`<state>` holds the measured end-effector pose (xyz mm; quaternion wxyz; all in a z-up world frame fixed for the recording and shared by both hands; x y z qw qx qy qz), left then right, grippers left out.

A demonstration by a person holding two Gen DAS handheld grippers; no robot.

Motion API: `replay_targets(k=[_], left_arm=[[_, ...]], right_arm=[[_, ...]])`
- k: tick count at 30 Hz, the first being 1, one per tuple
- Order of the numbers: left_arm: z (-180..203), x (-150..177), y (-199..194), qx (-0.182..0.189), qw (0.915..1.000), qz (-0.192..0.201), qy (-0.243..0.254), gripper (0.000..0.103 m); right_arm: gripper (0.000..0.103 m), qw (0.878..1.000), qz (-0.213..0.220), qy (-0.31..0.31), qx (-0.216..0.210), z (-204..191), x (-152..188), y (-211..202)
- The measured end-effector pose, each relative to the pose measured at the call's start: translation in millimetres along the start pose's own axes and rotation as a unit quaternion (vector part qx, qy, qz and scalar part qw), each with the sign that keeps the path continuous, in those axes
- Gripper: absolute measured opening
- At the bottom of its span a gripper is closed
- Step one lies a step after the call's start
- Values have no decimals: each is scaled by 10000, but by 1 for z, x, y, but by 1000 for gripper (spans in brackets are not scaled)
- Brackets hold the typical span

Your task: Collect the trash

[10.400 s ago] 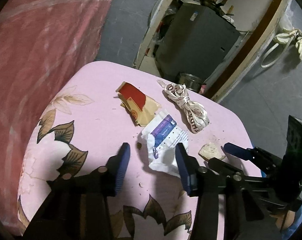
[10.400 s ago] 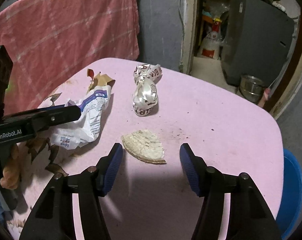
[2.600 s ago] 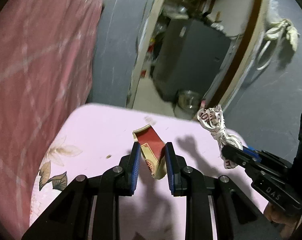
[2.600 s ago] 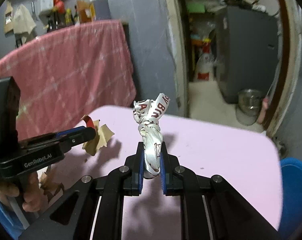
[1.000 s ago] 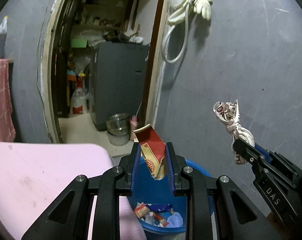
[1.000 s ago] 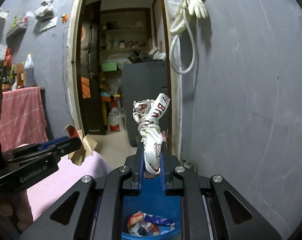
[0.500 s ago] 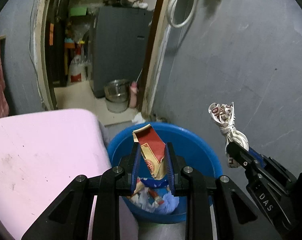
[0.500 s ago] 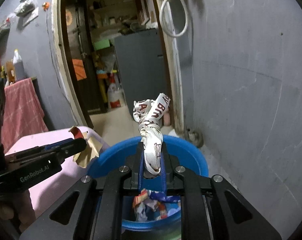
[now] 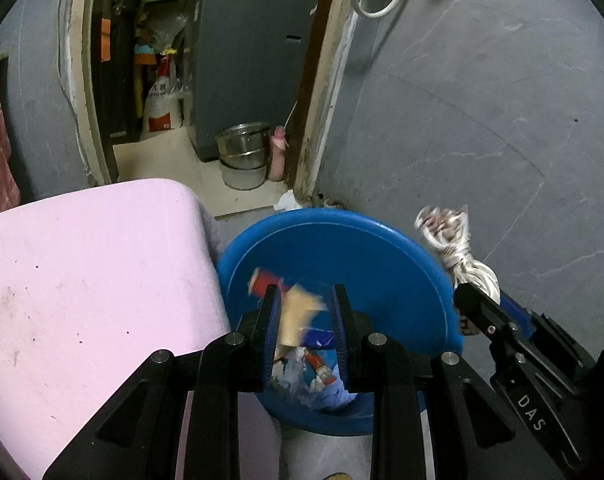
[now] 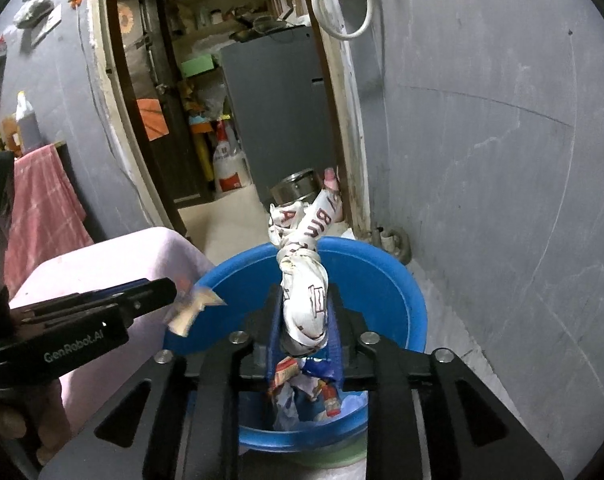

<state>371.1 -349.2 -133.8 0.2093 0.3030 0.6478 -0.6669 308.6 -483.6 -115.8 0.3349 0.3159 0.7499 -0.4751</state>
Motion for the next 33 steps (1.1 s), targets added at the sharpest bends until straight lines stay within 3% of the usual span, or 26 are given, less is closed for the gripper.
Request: replay_targets(k=[4, 9, 11, 16, 21, 23, 27, 33], left_arm=[[-2, 2, 5, 53, 9998, -184, -85, 27], [-6, -1, 0, 85, 9997, -110, -195, 32], [-10, -4, -6, 87, 9996, -5, -268, 36], [-19, -13, -23, 49, 9990, 247, -366, 44], [-32, -20, -43, -23, 9973, 580, -445, 58], [-39, -23, -52, -71, 9962, 711, -496, 64], [-59, -26, -70, -55, 9928, 933, -748, 81], [-88, -26, -108, -95, 9854, 1397, -973, 92]], right_arm=[[28, 10000, -32, 36, 15, 0, 0, 1], [33, 10000, 23, 45, 26, -2, -1, 0], [41, 9999, 111, 49, 40, -3, -2, -4], [51, 9991, 416, -11, 78, -11, -11, -17], [56, 9974, 706, -41, 116, -17, -18, -32], [69, 9966, 815, -40, 116, -21, -21, -38], [74, 9943, 1058, -43, 94, -30, -26, -54], [87, 9902, 1383, -182, 38, -50, -31, -85]])
Point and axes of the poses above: each gripper's, at about its wrist camera, not at the fingertips, and y roughly the way its jaws point, z to its right, x to its underside, the point moved 5 cm from there along y, roughly the way its jaws point, and after that the axes turned 15 degrees about -x, right-handed, at the moved point
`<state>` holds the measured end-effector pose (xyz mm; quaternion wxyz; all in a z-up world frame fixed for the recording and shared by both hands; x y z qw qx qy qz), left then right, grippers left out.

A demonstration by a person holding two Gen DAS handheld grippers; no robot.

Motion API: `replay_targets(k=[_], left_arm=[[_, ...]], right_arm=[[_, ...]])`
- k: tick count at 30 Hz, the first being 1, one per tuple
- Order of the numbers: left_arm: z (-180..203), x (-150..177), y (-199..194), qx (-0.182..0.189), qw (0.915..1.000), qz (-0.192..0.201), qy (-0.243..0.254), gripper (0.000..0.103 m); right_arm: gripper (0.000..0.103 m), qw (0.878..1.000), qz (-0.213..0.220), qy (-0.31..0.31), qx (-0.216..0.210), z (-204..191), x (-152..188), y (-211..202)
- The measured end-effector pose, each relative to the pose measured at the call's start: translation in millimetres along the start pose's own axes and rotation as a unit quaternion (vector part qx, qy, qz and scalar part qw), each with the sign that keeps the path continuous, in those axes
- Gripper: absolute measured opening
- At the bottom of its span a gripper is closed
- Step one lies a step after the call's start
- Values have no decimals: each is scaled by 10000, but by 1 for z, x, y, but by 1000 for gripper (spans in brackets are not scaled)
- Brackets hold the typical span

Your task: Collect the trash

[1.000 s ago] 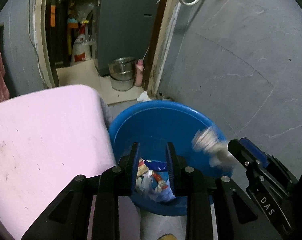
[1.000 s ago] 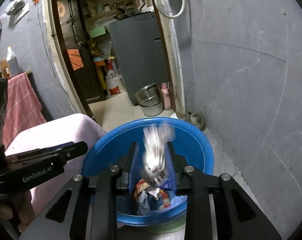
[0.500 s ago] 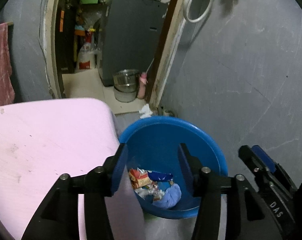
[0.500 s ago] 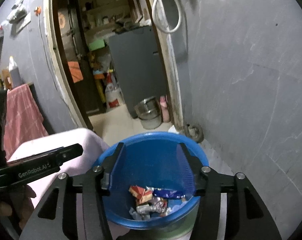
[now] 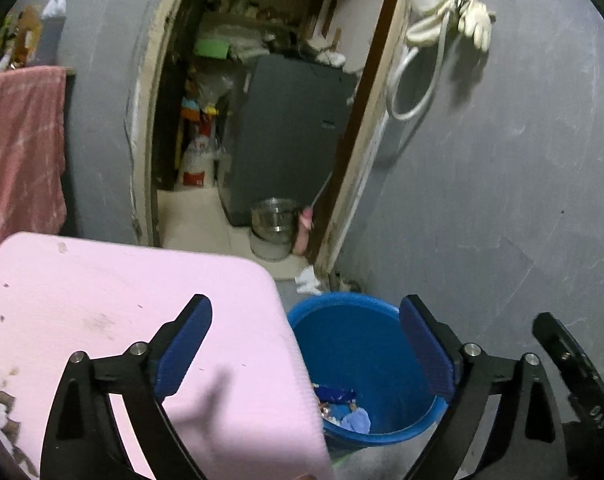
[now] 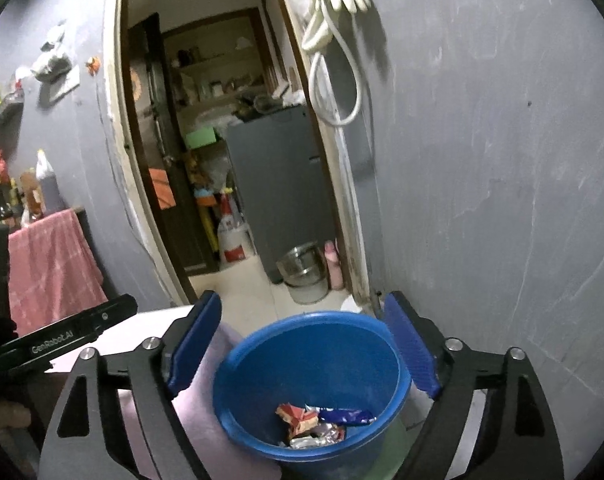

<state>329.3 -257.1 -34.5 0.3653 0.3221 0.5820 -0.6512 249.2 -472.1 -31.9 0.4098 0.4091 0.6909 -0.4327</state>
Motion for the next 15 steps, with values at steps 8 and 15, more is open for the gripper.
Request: replay_targets(k=[8, 15], left_arm=[[-27, -12, -57, 176, 9983, 549, -72, 99], [-53, -6, -99, 128, 9967, 804, -12, 101]], right_arm=[[103, 9995, 227, -190, -130, -40, -11, -43], [103, 9983, 483, -304, -109, -72, -13, -79]])
Point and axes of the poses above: each gripper's, at about its wrist camera, not at the fingertips, and y roughly the way its jaws point, z to its right, x to its underside, the point moved 5 cm from there along y, roughly the way its jaws point, and after that the axes turned 15 degrees about -x, right-handed, at the moved point
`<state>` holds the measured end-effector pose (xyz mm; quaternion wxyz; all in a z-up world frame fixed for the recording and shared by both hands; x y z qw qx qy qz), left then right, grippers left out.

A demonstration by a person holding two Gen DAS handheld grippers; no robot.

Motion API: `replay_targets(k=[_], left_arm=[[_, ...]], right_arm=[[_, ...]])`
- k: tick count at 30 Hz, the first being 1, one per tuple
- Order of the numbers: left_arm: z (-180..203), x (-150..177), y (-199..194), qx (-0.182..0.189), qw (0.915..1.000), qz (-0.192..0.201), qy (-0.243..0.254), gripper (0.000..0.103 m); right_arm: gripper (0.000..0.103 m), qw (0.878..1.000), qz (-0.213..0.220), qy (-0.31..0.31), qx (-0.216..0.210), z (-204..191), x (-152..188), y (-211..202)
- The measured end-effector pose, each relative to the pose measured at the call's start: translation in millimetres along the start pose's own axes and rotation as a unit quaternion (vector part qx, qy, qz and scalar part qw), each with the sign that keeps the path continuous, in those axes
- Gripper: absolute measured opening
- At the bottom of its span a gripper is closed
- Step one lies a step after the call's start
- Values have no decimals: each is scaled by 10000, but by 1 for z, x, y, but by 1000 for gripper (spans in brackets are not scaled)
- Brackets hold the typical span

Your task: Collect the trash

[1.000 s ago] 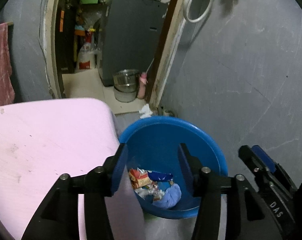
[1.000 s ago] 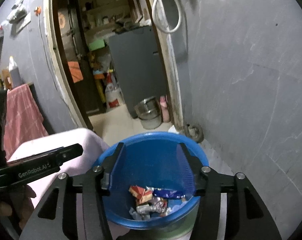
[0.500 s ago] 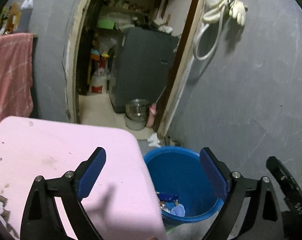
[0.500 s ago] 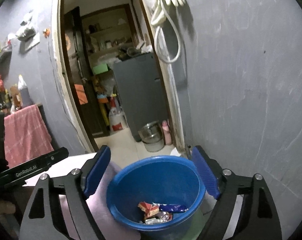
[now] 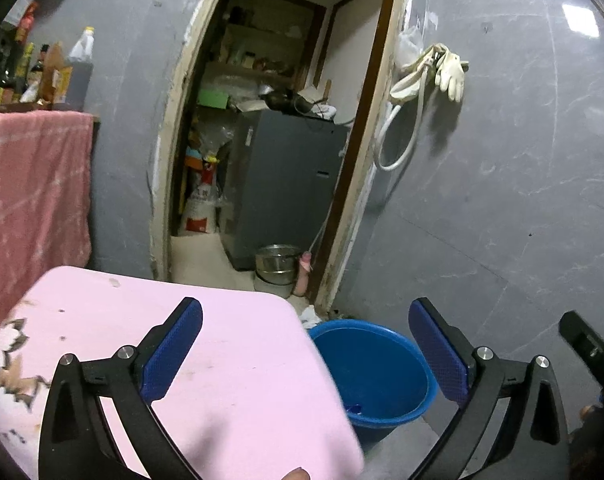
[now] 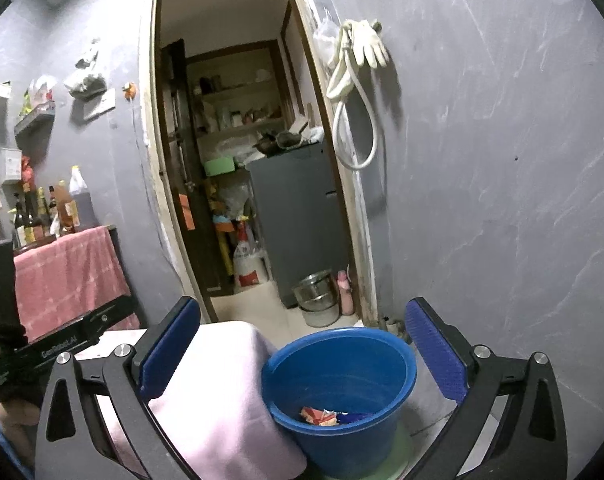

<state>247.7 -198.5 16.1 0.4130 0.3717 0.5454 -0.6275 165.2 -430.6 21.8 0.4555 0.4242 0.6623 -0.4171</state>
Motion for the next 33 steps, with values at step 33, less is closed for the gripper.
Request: replay_targets(k=[33], left_arm=[[-95, 67, -157, -607, 9950, 634, 485, 101]], right_arm=[[103, 9980, -99, -547, 286, -112, 49, -109]])
Point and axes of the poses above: each gripper's, at about its wrist camera, not at the fingertips, and y roughly the way its jaws point, z to its right, x to its underside, the point moved 5 cm from there along y, roughly the way its jaws point, and after that the axes turned 15 degrees about -x, right-handed, at the moved point
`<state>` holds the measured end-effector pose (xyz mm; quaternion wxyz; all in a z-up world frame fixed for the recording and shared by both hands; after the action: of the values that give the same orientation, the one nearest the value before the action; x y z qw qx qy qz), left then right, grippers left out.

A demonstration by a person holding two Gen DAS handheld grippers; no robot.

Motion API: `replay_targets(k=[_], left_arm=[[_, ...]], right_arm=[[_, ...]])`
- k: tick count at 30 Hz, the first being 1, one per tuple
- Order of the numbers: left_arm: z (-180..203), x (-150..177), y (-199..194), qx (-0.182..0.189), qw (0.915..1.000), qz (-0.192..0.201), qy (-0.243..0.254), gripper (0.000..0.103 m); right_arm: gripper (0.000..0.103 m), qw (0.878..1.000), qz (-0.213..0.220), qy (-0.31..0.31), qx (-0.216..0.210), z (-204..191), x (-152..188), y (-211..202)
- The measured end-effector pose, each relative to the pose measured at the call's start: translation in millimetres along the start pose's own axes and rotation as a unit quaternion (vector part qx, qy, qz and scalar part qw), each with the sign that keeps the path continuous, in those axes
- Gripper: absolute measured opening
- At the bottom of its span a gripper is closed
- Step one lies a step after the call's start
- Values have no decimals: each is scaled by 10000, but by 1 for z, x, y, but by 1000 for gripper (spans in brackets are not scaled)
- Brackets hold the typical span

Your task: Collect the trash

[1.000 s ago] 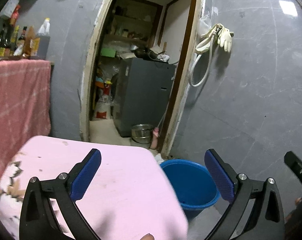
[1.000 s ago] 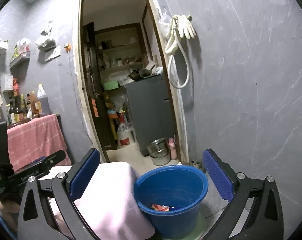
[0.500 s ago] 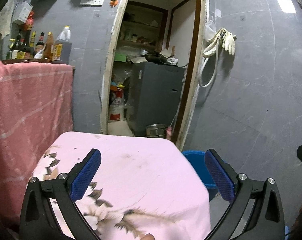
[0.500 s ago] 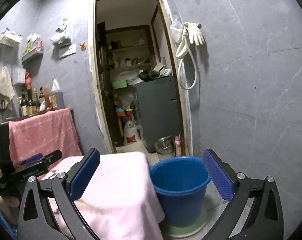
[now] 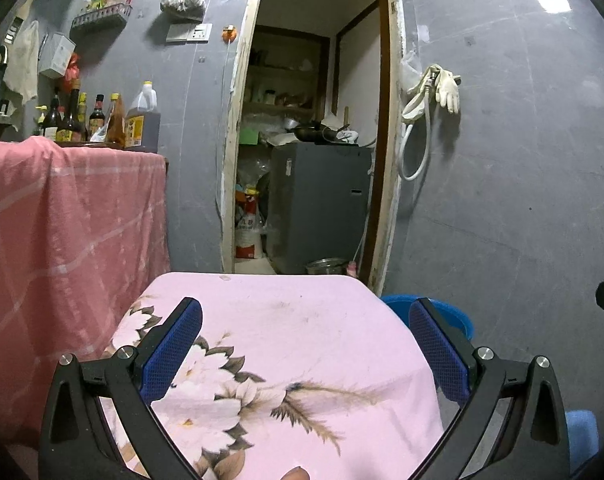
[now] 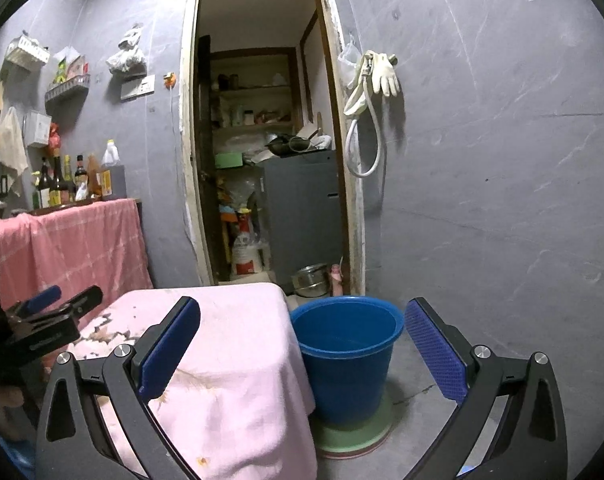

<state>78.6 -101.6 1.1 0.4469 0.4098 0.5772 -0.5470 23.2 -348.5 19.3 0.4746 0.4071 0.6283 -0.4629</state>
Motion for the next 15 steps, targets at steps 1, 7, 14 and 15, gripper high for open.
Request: replay_targets(k=[1, 7, 14, 15], left_arm=[[0, 5, -4, 23, 10000, 44, 36, 101], [-8, 27, -11, -3, 10000, 81, 17, 101], [-11, 45, -13, -99, 9998, 44, 153, 101], [-12, 46, -12, -108, 9998, 24, 148, 101]], right_arm=[[103, 10000, 8, -40, 17, -1, 2, -1], [103, 9995, -92, -265, 106, -8, 18, -3], [103, 9993, -220, -262, 177, -6, 38, 3], [103, 9993, -223, -245, 199, -5, 41, 4]])
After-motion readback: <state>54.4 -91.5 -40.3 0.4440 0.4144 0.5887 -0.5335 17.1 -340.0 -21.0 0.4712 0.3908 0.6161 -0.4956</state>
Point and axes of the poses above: each gripper's, at about its wrist camera, not at the fingertips, and y roughly the way its jaws point, z to its right, x to its underside, the point moved 5 cm from there along y, roughly the way its jaws point, and after that the axes turned 15 degrees about -x, right-handed, at the moved point
